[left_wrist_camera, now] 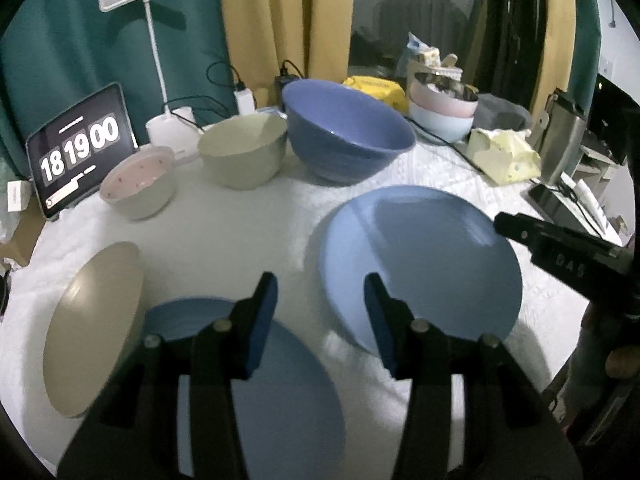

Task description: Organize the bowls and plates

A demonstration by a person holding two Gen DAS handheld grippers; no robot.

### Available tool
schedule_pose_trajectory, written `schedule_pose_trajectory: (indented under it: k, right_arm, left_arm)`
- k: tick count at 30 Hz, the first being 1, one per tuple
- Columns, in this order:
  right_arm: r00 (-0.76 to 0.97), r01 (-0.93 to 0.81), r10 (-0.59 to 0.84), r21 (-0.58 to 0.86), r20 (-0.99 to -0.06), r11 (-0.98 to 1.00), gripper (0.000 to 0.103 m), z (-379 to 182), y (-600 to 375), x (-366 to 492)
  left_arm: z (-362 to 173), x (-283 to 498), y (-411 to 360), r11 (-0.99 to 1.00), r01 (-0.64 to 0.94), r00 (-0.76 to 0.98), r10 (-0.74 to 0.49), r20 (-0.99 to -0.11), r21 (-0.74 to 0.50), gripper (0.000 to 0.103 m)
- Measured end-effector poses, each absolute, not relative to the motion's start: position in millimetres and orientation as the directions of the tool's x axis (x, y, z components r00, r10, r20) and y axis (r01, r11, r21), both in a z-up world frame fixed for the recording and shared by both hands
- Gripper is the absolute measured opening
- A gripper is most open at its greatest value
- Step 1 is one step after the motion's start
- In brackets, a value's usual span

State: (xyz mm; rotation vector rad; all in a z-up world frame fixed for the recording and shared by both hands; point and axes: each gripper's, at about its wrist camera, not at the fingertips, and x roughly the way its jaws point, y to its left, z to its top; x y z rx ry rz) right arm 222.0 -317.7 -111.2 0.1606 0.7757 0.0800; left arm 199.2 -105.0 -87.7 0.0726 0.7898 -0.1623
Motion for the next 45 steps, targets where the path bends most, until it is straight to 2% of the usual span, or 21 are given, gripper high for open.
schedule_pose_trajectory:
  k: [11, 34, 37, 39, 40, 45]
  right_arm:
    - [0.718, -0.059, 0.136, 0.136, -0.683, 0.989, 0.026, -100.2, -274.4, 211.6]
    - [0.698, -0.219, 0.19, 0.046, -0.691, 0.975, 0.026, -86.2, -168.3, 212.2]
    - [0.691, -0.242, 0.198, 0.036, -0.695, 0.97, 0.026, -86.9, -155.1, 215.6]
    - [0.687, -0.259, 0.204, 0.028, -0.697, 0.966, 0.026, -87.2, -145.0, 217.0]
    - [0.686, -0.263, 0.206, 0.026, -0.698, 0.964, 0.026, -87.3, -141.8, 217.3]
    - [0.677, -0.3, 0.218, 0.007, -0.703, 0.954, 0.026, -88.4, -116.4, 220.2]
  left_arm:
    - [-74.5, 184.2, -68.4, 0.988, 0.15, 0.737, -0.131, -0.663, -0.028, 0.048]
    - [-60.9, 162.9, 30.7, 0.998, -0.015, 0.818, -0.026, -0.575, -0.065, 0.049]
    - [-63.4, 162.1, 48.4, 0.996, -0.05, 0.818, 0.001, -0.575, -0.07, 0.051]
    - [-64.0, 161.9, 60.2, 0.995, -0.071, 0.818, 0.015, -0.575, -0.076, 0.06]
    - [-64.4, 161.1, 66.7, 0.993, -0.083, 0.818, 0.021, -0.575, -0.081, 0.062]
    - [-68.3, 158.8, 96.3, 0.986, -0.138, 0.816, 0.062, -0.575, -0.089, 0.063]
